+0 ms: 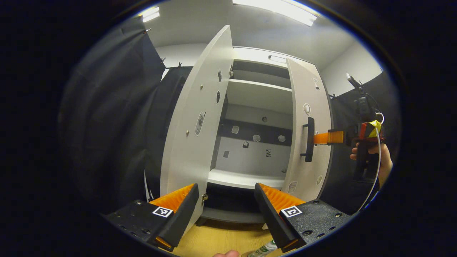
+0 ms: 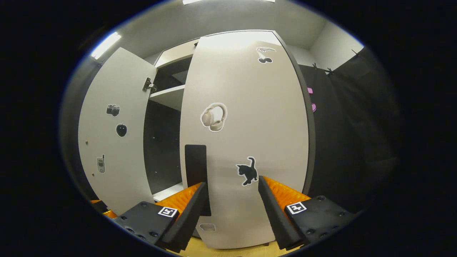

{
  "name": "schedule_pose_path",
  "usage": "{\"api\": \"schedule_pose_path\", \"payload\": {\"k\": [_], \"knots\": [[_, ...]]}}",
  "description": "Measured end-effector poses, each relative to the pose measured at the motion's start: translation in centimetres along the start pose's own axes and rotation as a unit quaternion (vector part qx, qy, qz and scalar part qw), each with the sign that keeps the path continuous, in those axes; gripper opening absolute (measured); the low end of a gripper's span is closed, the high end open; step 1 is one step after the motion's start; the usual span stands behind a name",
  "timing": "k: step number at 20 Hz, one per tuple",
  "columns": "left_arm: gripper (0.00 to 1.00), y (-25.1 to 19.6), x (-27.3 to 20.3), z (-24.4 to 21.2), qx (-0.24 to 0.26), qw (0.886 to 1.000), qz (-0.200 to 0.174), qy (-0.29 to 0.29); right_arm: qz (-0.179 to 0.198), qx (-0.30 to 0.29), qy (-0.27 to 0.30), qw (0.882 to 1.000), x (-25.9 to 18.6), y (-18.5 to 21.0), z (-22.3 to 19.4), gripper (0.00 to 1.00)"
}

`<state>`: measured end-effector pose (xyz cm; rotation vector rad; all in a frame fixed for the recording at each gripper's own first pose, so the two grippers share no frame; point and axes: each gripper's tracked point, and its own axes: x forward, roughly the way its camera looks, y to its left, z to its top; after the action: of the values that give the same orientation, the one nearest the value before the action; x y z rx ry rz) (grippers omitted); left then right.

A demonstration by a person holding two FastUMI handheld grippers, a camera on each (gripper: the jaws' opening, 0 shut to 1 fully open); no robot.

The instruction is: Grasp the bottle in the cabinet with the left hand and place it on the coaster, then close the right door with the right hand and the left door with the left hand.

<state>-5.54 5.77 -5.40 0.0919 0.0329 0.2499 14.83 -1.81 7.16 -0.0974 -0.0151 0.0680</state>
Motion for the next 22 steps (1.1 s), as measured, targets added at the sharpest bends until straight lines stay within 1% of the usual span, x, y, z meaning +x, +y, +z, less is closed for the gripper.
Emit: {"api": "schedule_pose_path", "payload": {"k": [12, 13, 14, 15, 16, 17, 19, 21, 22], "knots": [[0.95, 4.0, -3.4, 2.5, 0.01, 0.998, 0.056, -0.024, -0.021, 0.0, 0.0, 1.0, 1.3, 0.5, -0.2, 0.94], [0.97, 4.7, -3.7, 2.9, 0.01, 0.997, 0.069, -0.028, -0.021, 0.002, 0.002, 1.0, 1.3, 0.5, -0.3, 0.94], [0.95, 5.7, -4.3, 3.5, 0.007, 0.996, 0.084, -0.036, -0.019, 0.003, 0.003, 1.0, 1.2, 0.5, -0.3, 0.95], [0.95, 7.0, -4.7, 4.2, 0.001, 0.993, 0.103, -0.048, -0.018, 0.003, 0.004, 1.0, 1.0, 0.4, -0.3, 0.95], [0.91, 8.5, -4.8, 4.8, -0.007, 0.991, 0.122, -0.053, -0.021, 0.001, 0.003, 1.0, 0.9, 0.2, -0.2, 0.95], [0.94, 9.9, -4.8, 5.4, -0.017, 0.989, 0.136, -0.058, -0.023, 0.001, -0.001, 1.0, 0.6, -0.1, 0.1, 0.95], [0.94, 12.6, -4.7, 6.6, -0.036, 0.984, 0.16, -0.064, -0.018, 0.002, -0.006, 1.0, -0.7, -0.2, 0.4, 0.95], [0.94, 15.4, -4.7, 7.8, -0.033, 0.978, 0.195, -0.066, -0.006, 0.003, -0.001, 1.0, -2.7, -0.2, 0.3, 0.95], [0.95, 16.6, -4.3, 8.3, -0.03, 0.976, 0.206, -0.064, -0.001, 0.006, -0.002, 1.0, -3.7, -0.3, 0.4, 0.95]]}}
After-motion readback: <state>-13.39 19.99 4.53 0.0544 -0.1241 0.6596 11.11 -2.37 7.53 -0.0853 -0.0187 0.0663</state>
